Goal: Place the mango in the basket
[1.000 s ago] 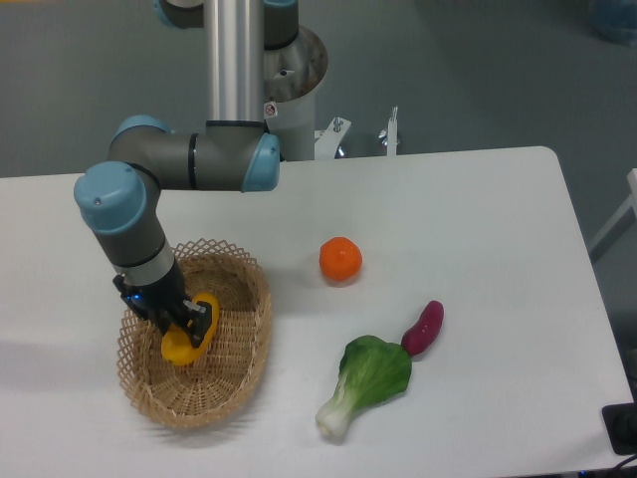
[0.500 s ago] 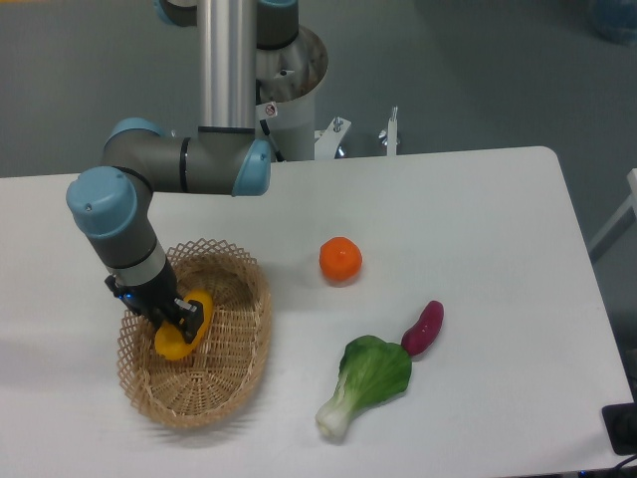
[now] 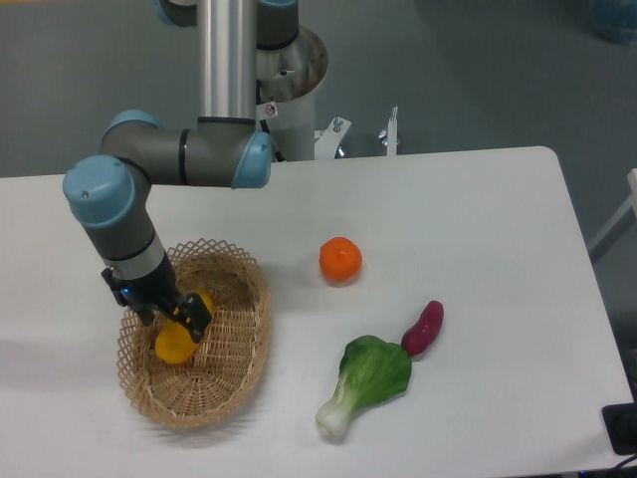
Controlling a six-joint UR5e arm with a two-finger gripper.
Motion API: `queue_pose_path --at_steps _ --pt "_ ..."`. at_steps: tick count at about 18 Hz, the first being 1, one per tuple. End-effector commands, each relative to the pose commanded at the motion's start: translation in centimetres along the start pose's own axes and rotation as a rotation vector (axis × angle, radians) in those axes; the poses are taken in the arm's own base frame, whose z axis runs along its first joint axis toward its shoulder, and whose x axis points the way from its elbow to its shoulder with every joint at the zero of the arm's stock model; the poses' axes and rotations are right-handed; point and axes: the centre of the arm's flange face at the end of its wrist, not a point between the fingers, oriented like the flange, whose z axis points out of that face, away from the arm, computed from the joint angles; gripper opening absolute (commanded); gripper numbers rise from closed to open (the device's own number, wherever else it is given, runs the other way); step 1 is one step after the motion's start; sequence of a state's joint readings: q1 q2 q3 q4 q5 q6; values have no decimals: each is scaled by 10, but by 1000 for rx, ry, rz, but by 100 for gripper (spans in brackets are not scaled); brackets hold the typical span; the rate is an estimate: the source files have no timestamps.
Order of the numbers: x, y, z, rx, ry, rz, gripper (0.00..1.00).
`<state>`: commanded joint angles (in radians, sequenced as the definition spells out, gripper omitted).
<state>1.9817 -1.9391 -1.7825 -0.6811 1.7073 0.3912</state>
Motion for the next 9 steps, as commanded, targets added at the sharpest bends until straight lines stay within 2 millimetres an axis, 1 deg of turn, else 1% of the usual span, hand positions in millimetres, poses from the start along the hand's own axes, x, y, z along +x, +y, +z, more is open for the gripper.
queue_pose_path --at_steps 1,2,3,5,6,7,8,9 --pt "-14 1 -4 6 -11 -19 100" --pt "-32 4 -15 21 -24 -46 100" --pt "-53 9 -26 34 -42 -75 100" --pt "-89 20 -41 48 -68 -75 100" --pt "-101 26 -45 46 -79 -56 100" --pt "-113 31 -46 33 -81 -50 100" --pt "-126 38 -43 2 -74 -59 100" --pt "-141 48 -47 -23 -69 -64 100"
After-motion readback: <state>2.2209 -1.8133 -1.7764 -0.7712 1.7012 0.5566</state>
